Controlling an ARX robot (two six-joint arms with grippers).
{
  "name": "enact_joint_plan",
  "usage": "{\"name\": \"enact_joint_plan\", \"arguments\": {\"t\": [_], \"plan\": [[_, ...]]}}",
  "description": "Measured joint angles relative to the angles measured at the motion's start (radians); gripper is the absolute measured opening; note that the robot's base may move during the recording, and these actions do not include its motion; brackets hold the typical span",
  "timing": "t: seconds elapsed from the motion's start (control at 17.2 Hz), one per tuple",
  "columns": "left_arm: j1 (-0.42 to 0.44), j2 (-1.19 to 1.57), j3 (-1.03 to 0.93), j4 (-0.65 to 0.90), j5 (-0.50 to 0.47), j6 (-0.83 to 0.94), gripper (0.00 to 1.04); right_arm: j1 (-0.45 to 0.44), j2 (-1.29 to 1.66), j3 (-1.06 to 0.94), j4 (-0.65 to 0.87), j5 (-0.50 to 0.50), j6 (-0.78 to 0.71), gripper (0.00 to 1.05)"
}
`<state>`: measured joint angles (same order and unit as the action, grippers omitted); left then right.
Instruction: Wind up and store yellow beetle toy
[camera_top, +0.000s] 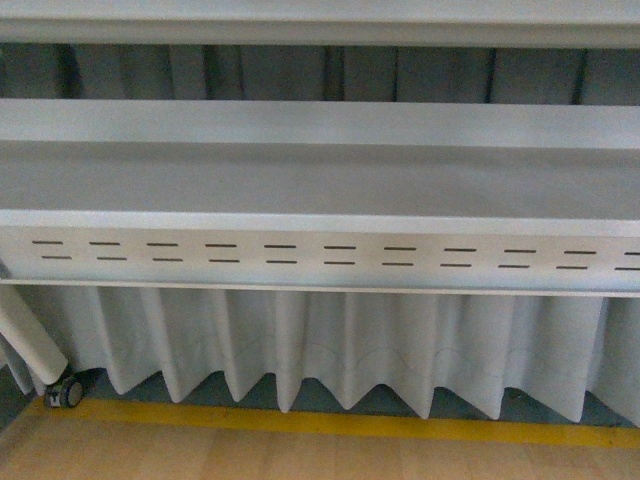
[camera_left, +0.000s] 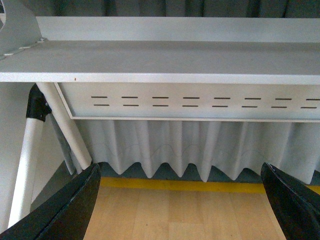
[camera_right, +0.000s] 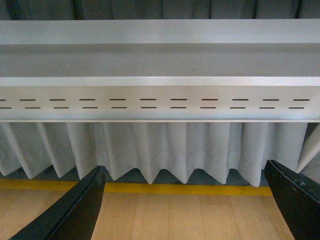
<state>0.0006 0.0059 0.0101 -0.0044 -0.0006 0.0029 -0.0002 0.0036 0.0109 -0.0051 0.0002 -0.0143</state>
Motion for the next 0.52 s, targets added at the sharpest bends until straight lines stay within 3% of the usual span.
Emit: {"name": "enact_joint_plan", "arguments": {"t": [0.52], "plan": [[0.0,0.0,0.0,0.0,0.0,0.0,0.98,0.0,0.0,0.0,0.0,0.0,0.0,0.98]]}}
